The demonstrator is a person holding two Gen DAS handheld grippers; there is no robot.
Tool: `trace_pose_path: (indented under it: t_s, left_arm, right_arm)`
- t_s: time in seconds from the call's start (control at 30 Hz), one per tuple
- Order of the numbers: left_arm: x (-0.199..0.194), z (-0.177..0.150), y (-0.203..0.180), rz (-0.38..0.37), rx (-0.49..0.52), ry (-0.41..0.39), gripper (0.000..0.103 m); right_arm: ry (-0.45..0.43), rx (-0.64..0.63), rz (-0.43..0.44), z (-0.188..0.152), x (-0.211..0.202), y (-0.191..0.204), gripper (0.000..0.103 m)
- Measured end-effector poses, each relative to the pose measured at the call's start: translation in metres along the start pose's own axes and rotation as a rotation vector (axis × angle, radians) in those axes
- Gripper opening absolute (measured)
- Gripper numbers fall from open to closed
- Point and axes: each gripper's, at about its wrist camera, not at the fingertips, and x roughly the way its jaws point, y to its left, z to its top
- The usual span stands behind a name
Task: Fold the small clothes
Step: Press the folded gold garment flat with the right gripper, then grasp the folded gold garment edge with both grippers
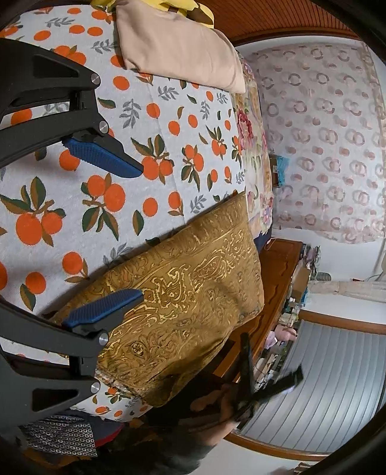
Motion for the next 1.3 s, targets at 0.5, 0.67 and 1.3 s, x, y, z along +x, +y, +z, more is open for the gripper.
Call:
trace_pose_path:
  t_s: [0.5, 0.67, 1.3]
  left_arm:
    - [0.01, -0.007, -0.023, -0.034, 0.032, 0.034, 0.078]
    - [0.013, -0.009, -0.029, -0.037, 0.044, 0.043, 0.078]
    - [0.018, -0.012, -0.037, -0.06, 0.047, 0.063, 0.078]
  right_arm:
    - [-0.014, -0.099, -0.018, -0.119, -0.061, 0.04, 0.056]
    - [0.012, -0.07, -0.029, -0.127, -0.059, 0.027, 0.056]
    - [-0.086, 0.084, 0.004, -0.163, -0.103, -0.005, 0.007]
